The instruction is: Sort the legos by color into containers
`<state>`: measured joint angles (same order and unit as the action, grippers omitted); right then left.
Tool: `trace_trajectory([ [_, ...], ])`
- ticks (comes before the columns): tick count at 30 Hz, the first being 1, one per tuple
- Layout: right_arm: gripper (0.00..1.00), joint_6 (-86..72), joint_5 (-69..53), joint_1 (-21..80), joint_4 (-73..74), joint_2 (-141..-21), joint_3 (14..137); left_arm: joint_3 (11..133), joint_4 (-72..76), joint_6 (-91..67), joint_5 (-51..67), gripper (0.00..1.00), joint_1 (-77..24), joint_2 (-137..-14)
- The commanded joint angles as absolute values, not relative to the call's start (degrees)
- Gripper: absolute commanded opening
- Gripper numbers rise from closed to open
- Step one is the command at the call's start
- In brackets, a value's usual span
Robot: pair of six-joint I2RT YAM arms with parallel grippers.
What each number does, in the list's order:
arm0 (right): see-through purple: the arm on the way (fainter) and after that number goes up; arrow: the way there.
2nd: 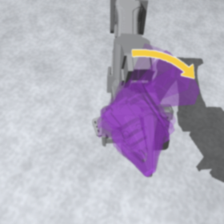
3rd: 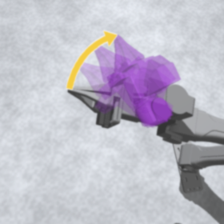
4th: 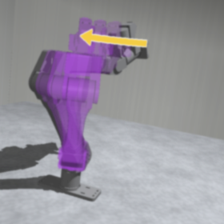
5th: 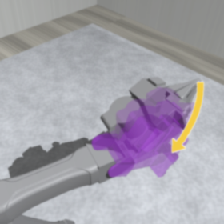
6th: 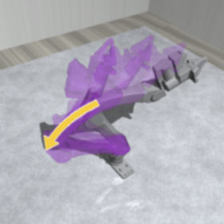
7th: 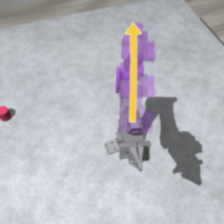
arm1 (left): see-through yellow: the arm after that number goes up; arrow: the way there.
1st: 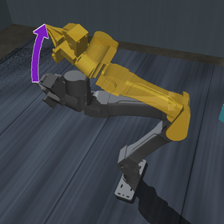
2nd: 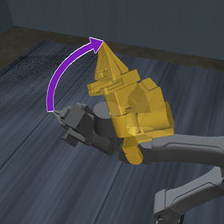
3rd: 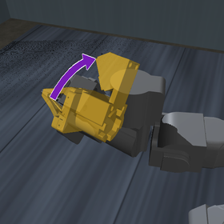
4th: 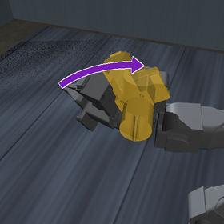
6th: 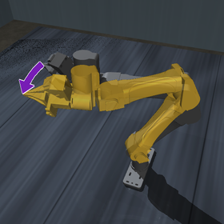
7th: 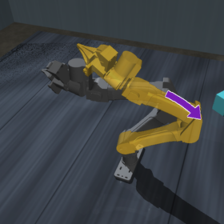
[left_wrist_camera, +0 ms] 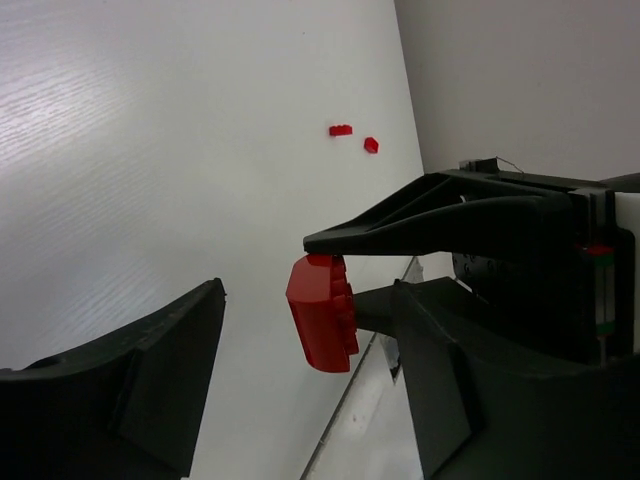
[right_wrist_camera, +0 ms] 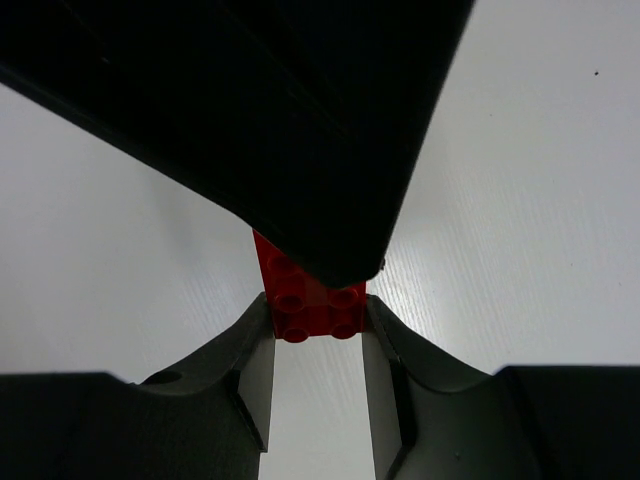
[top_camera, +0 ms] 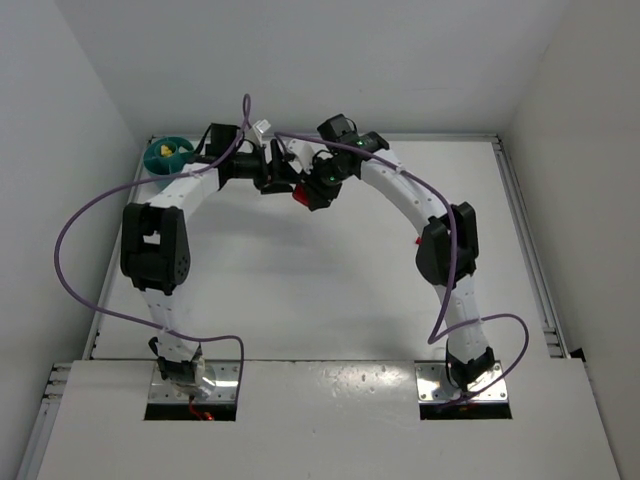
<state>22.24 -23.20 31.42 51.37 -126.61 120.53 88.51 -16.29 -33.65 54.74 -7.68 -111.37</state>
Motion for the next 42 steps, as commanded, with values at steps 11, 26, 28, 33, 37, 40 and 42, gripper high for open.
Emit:
trace_trajectory([
  [11,0.15,20.57,-21.01,32.96,47.72,-127.18,124.54,85.52,-12.66,-33.75,59.93,0.44,-6.86,-112.06],
  [26,0.69,18.11,-14.77,28.40,46.14,-117.08,110.40,98.94,-30.21,-9.69,55.65,0.27,7.46,-110.65],
  [28,0.69,18.11,-14.24,27.52,46.14,-115.14,106.10,107.28,-37.94,-2.31,49.95,0.25,10.01,-113.28],
  [33,0.69,18.11,-13.71,24.44,46.14,-113.21,99.33,124.33,-45.78,11.30,33.96,0.25,14.40,-118.03],
  [37,0.69,18.72,-13.10,22.59,46.66,-113.73,98.61,128.31,-46.32,19.41,26.38,0.28,14.94,-119.09],
  [40,0.69,18.72,-12.57,21.98,46.67,-114.25,98.09,128.94,-46.32,22.50,21.02,0.28,14.41,-120.40],
  [42,0.69,19.24,-12.05,21.97,46.67,-114.87,98.09,128.94,-44.92,22.50,20.30,0.28,14.41,-120.93],
])
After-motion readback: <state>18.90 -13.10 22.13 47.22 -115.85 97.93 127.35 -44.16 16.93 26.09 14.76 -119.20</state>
